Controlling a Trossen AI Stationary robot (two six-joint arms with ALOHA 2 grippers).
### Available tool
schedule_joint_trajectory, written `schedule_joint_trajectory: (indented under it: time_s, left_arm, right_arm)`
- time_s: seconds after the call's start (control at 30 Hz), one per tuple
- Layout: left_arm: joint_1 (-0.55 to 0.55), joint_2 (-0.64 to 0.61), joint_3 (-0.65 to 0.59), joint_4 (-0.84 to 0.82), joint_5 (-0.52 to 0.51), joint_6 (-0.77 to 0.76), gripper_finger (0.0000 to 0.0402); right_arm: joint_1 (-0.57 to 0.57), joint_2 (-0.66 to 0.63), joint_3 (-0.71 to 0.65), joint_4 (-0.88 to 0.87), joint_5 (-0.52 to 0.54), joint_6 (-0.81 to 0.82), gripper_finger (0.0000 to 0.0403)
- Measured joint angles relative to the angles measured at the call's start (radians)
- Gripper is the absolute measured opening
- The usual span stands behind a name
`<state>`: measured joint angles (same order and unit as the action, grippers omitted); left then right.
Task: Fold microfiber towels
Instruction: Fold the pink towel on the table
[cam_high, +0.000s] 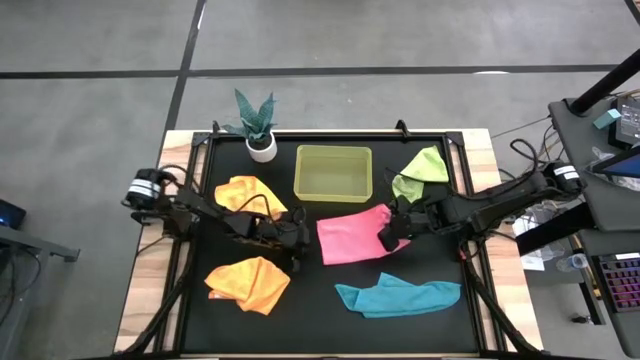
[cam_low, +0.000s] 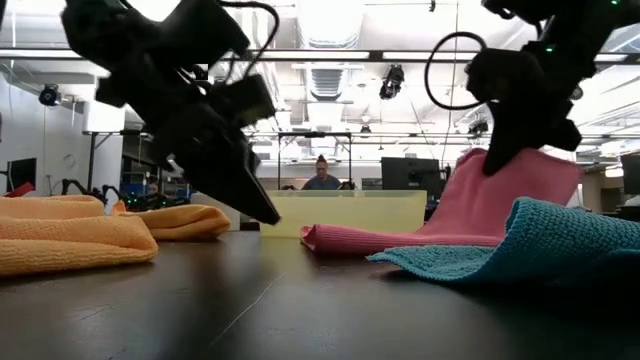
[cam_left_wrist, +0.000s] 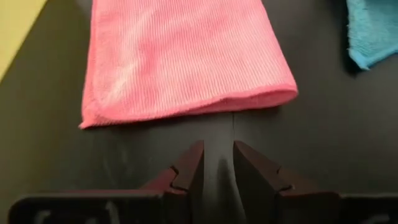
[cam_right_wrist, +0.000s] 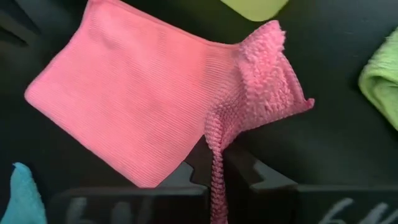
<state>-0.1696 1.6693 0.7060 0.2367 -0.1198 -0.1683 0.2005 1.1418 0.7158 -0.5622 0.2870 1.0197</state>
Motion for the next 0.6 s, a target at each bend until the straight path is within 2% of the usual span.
schedule_joint_trajectory:
  time_s: [0.27, 0.6]
  left_arm:
    - [0.0, 0.127, 0.036, 0.112, 0.01, 0.001, 0.0072]
    - [0.0, 0.141, 0.042, 0.126, 0.01, 0.021, 0.0072]
  right_arm:
    - [0.0, 0.172, 0.103, 0.093, -0.012, -0.035, 0.0009]
    - [-0.005, 0.411, 0.278, 0.136, -0.023, -0.093, 0.0009]
